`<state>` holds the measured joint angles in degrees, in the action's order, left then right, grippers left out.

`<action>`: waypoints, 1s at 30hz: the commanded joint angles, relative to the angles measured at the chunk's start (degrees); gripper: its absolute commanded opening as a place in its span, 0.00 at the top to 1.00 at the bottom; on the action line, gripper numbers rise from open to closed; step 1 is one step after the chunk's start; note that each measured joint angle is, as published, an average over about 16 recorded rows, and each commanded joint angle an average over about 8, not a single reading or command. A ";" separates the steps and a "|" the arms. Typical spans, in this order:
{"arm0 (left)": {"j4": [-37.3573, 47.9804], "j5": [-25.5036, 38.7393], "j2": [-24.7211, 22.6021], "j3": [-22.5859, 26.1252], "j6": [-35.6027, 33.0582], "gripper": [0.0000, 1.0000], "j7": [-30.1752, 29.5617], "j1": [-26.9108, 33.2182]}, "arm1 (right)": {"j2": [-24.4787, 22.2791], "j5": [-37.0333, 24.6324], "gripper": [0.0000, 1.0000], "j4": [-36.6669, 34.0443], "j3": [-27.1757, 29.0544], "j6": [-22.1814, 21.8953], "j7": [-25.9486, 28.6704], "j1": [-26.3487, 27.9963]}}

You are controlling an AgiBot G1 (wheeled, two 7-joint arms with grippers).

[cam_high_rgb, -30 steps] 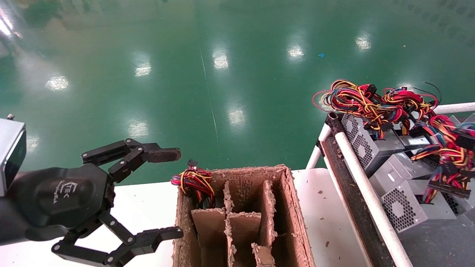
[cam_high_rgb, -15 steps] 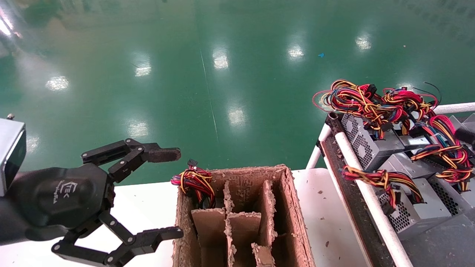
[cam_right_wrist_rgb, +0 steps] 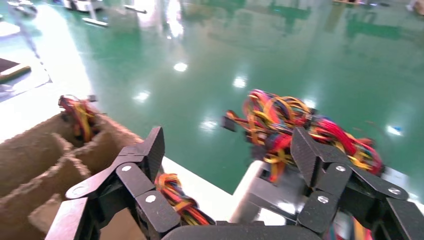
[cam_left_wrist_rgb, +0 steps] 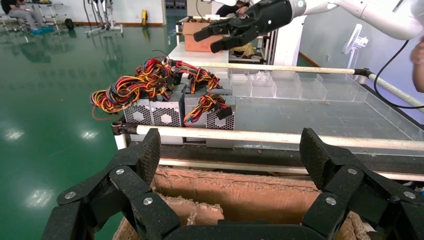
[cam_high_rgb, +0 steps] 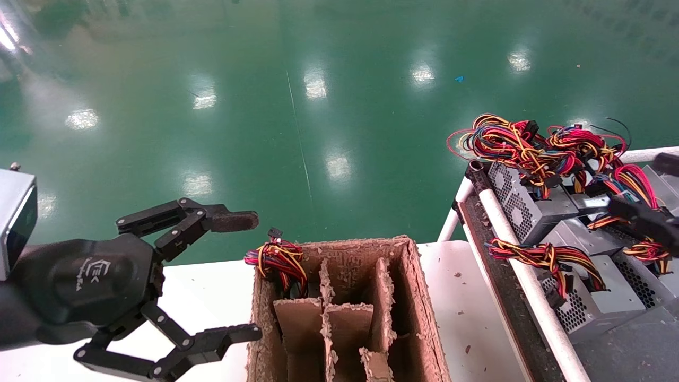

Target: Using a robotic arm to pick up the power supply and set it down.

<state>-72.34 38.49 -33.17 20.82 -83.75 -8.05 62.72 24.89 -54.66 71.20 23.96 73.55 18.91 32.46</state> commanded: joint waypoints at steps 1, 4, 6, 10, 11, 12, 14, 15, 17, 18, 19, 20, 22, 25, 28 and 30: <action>0.00 0.00 0.00 0.00 0.00 0.00 0.00 0.00 | 0.41 0.52 0.00 0.10 -1.63 0.49 -0.33 1.18; 0.00 0.00 0.00 0.00 0.00 0.00 0.00 0.00 | 1.04 1.31 0.00 0.24 -4.09 1.24 -0.83 2.97; 0.00 0.00 0.00 0.00 0.00 0.00 0.00 0.00 | 1.46 1.84 0.00 0.34 -5.74 1.74 -1.17 4.18; 0.00 0.00 0.00 0.01 0.00 0.00 0.00 0.00 | 2.28 2.88 0.00 0.54 -9.00 2.73 -1.84 6.55; 0.00 0.00 0.00 0.01 0.00 0.00 0.00 0.00 | 2.49 3.15 0.00 0.58 -9.83 2.99 -2.01 7.16; 0.00 0.00 0.00 0.01 0.00 0.00 0.00 0.00 | 2.70 3.41 0.00 0.63 -10.66 3.24 -2.18 7.76; 0.00 0.00 0.00 0.01 0.00 0.00 0.00 0.00 | 3.11 3.93 0.00 0.73 -12.29 3.73 -2.51 8.95; 0.00 -0.01 0.00 0.01 0.00 0.00 0.00 0.00 | 3.32 4.20 0.00 0.78 -13.12 3.98 -2.68 9.55; 0.00 -0.01 0.00 0.01 0.00 0.00 0.00 0.00 | 3.74 4.72 0.00 0.88 -14.75 4.48 -3.01 10.73; 0.00 -0.01 0.00 0.01 0.00 0.00 0.01 0.00 | 3.95 4.99 0.00 0.93 -15.58 4.73 -3.18 11.34; 0.00 -0.01 0.00 0.01 0.00 0.00 0.01 0.00 | 4.15 5.24 0.00 0.97 -16.38 4.97 -3.34 11.92; 0.00 -0.01 0.00 0.01 0.00 0.00 0.01 0.00 | 4.36 5.51 0.00 1.02 -17.20 5.23 -3.51 12.52; 0.00 -0.01 0.00 0.01 0.00 0.00 0.01 0.00 | 4.77 6.03 0.00 1.12 -18.83 5.72 -3.85 13.71; 0.00 -0.01 0.00 0.01 0.00 0.00 0.01 0.01 | 5.39 6.82 0.00 1.27 -21.29 6.47 -4.35 15.50; 0.00 -0.01 0.00 0.02 0.00 0.00 0.01 0.01 | 6.02 7.60 0.00 1.41 -23.75 7.21 -4.85 17.29; 0.00 -0.01 0.01 0.02 0.00 0.00 0.01 0.01 | 6.23 7.87 0.00 1.46 -24.58 7.46 -5.02 17.89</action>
<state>-72.34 38.48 -33.17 20.84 -83.74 -8.04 62.73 30.60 -47.45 72.54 1.43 80.40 14.31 48.86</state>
